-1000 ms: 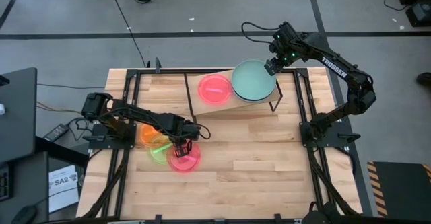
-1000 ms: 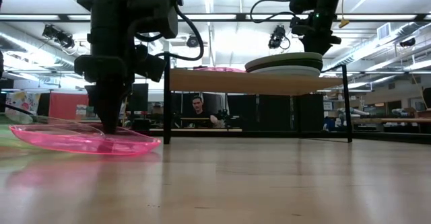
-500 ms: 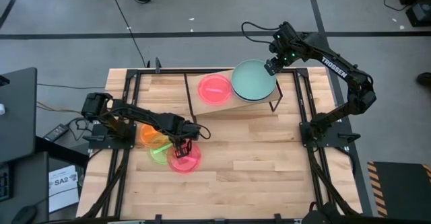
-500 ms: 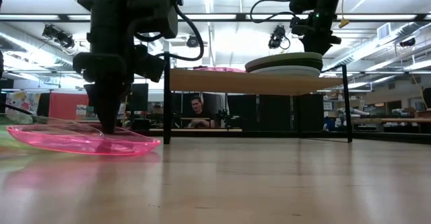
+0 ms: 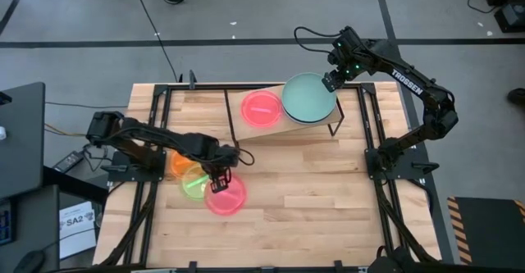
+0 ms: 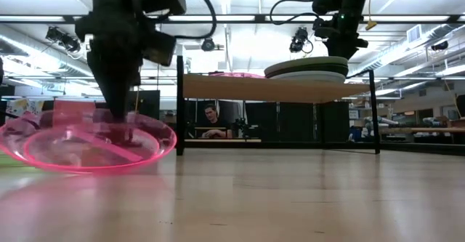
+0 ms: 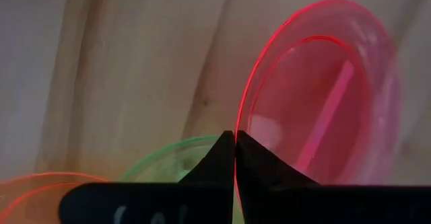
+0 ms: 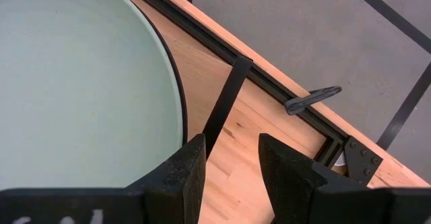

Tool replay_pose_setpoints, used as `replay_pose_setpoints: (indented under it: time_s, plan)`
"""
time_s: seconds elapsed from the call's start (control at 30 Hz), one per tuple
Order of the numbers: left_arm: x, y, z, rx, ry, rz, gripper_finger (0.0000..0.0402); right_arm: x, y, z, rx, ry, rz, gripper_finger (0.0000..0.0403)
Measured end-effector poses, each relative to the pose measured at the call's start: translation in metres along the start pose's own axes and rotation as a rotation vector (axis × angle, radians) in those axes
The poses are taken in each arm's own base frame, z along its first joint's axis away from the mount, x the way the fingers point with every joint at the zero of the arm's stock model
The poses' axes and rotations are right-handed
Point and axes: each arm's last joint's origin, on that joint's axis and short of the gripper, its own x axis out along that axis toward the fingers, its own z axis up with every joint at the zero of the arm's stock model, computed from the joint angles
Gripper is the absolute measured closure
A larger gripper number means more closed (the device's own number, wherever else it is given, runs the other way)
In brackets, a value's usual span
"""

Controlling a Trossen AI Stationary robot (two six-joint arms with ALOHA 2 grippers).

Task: Place and stack plates onto a shelf
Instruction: Stack the small pink plate on top of the small pink plate on the shelf

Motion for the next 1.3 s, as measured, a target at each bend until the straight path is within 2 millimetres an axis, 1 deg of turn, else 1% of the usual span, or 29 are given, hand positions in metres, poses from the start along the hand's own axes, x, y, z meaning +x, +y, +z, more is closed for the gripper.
replay_pose_setpoints:
  time_s: [0.17, 0.37, 0.5, 0.67, 0.9, 1.03, 1.3]
  plan:
    - [-0.013, 0.001, -0.001, -0.007, -0.021, -0.077, 0.0394, 0.0, 0.0, 0.0, 0.0, 0.0, 0.0, 0.0259]
    - [-0.025, 0.008, 0.001, -0.035, -0.053, -0.152, 0.0394, 0.0, 0.0, 0.0, 0.0, -0.001, 0.0, 0.0259]
    - [-0.029, 0.011, 0.007, -0.047, -0.068, -0.19, 0.0394, 0.0, 0.0, 0.0, 0.0, -0.001, 0.0, 0.0259]
    - [-0.044, 0.01, 0.018, -0.004, -0.117, -0.235, 0.0395, 0.0, 0.0, 0.0, 0.0, -0.002, 0.0, 0.0259]
    - [-0.077, 0.006, 0.039, 0.048, -0.237, -0.268, 0.0395, 0.0, 0.0, 0.0, 0.0, -0.004, 0.0, 0.0259]
    - [-0.1, 0.005, 0.052, 0.074, -0.322, -0.284, 0.0395, 0.0, 0.0, 0.0, 0.0, -0.004, 0.0, 0.0259]
    - [-0.147, 0.013, 0.071, 0.048, -0.468, -0.3, 0.0395, 0.0, 0.0, 0.0, 0.0, -0.004, 0.0, 0.0259]
